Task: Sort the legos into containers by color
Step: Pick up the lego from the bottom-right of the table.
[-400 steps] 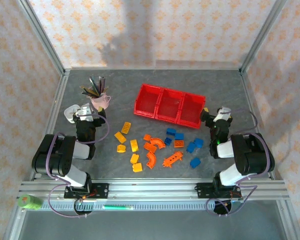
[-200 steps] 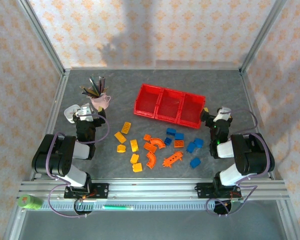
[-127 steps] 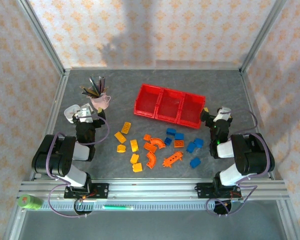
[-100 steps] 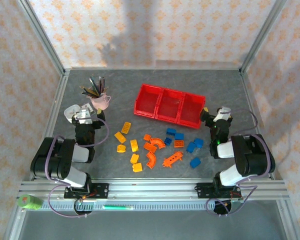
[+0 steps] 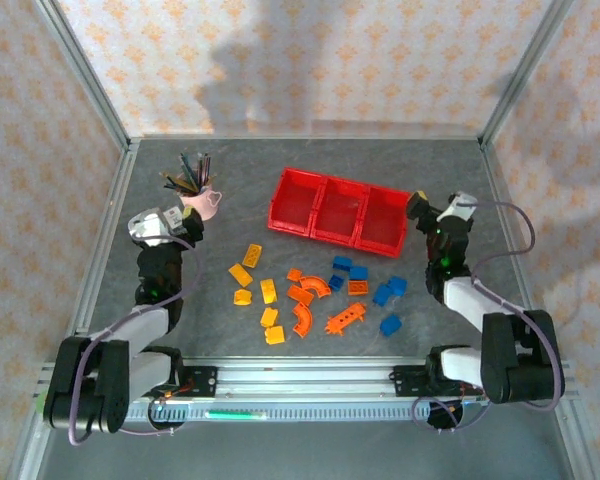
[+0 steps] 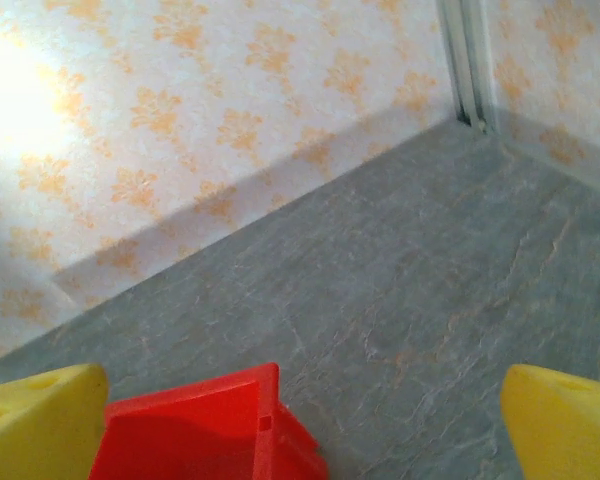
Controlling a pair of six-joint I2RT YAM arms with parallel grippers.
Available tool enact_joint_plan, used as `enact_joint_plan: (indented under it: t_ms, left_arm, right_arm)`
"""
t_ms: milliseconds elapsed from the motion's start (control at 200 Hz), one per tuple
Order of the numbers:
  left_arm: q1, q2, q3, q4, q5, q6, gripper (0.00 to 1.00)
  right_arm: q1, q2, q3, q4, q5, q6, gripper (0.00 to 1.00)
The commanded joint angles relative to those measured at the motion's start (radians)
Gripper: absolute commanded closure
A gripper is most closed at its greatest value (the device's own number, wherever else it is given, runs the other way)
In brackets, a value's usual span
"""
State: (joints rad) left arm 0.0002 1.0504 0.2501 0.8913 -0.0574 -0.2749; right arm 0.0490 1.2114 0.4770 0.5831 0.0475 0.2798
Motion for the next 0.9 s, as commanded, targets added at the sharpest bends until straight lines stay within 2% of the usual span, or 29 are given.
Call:
enact_joint_plan:
  t_ms: [0,120,215,305,415,490,691,896]
  left_arm:
    - [0.005,-0.042,0.057,-0.187,0.016,-0.224,0.01]
    - [0.007,-0.076,-0.002,-0.124,0.06,-0.354,0.01]
    - [0.01,-0.105,0.027,-0.229,0.104,-0.383,0.01]
    - [0.007,-0.128,0.066,-0.337,0.163,-0.382,0.01]
    - [-0.003,-0.153,0.069,-0.369,0.255,-0.388,0.01]
    - [-0.023,-0.173,0.083,-0.432,0.269,-0.38,0.01]
    - [-0.148,-0.192,0.125,-0.549,0.302,-0.363,0.01]
    - [-0.315,-0.118,0.163,-0.574,0.33,-0.385,0.01]
  right_arm:
    - [-0.005,-0.023,0.034,-0.287,0.02,0.24,0.0]
    - [-0.005,-0.025,0.036,-0.363,-0.077,0.24,0.0]
    - [-0.001,-0.074,0.017,-0.387,-0.133,0.232,0.0]
    - [0.02,-0.102,0.04,-0.472,-0.127,0.222,0.0]
    - [0.061,-0.113,0.073,-0.57,-0.111,0.209,0.0]
    - [0.089,-0.103,0.101,-0.633,-0.1,0.196,0.0]
    - [0.129,-0.09,0.157,-0.8,-0.112,0.182,0.0]
    - [0.155,-0.105,0.179,-0.943,-0.079,0.205,0.0]
